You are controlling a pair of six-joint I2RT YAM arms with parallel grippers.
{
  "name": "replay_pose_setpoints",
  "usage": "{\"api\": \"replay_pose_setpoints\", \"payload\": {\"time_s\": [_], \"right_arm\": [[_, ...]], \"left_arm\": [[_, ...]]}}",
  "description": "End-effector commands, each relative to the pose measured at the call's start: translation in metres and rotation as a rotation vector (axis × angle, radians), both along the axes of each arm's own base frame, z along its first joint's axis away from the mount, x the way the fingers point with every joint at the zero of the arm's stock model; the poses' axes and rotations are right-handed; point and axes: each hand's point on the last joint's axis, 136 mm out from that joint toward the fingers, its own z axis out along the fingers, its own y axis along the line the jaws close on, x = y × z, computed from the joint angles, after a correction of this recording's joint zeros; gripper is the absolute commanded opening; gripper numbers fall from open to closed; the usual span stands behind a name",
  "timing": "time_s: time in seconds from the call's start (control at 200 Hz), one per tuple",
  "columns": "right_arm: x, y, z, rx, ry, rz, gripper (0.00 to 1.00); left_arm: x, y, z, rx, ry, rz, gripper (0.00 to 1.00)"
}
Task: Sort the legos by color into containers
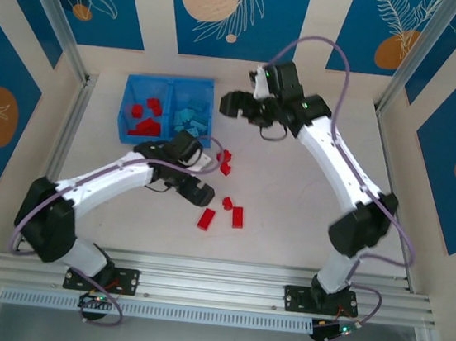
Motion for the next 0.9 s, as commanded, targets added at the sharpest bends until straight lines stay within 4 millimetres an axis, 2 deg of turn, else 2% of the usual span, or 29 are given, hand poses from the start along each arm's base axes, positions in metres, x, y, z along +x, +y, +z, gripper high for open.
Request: {"api": "replay_pose_setpoints", "payload": {"time_s": [0.0,0.085,0.195,0.25,0.35,0.515,0.655,0.76,0.835,0.895], "right_arm": [[-0.031,-0.03,-0.027,-0.046,0.055,-0.045,0.89],[-0.049,-0.057,-0.041,-0.066,0.095,-0.12,0.93],[-0.067,-0.079,-0.054,-0.103,0.116,-0.186,0.97],[-0.073,-0.085,-0.058,-0.104,0.128,-0.208,0.97],[-0.08,-0.091,-0.067,-0.112,0.152,-0.226,0.97],[-0.083,-0.094,-0.071,-0.135,0.165,-0.227,0.98],[-0.083,-0.094,-0.07,-0.141,0.16,-0.218,0.98],[-0.086,-0.09,-0.073,-0.136,0.171,-0.19,0.97],[-0.087,-0.088,-0.078,-0.132,0.183,-0.176,0.97],[-0.087,-0.087,-0.081,-0.126,0.189,-0.178,0.97]], "left_arm": [[-0.013,-0.024,-0.014,0.004,0.048,-0.141,0.99],[-0.024,-0.037,-0.03,0.013,0.112,-0.197,0.97],[-0.036,-0.045,-0.049,0.04,0.192,-0.237,0.95],[-0.039,-0.047,-0.057,0.059,0.218,-0.249,0.94],[-0.046,-0.048,-0.071,0.084,0.282,-0.251,0.85],[-0.05,-0.028,-0.093,0.216,0.345,-0.202,0.72],[-0.045,-0.018,-0.095,0.269,0.318,-0.177,0.54],[-0.036,-0.009,-0.092,0.313,0.259,-0.154,0.46],[-0.026,-0.007,-0.083,0.306,0.202,-0.135,0.39],[-0.018,-0.007,-0.073,0.276,0.157,-0.109,0.37]]}}
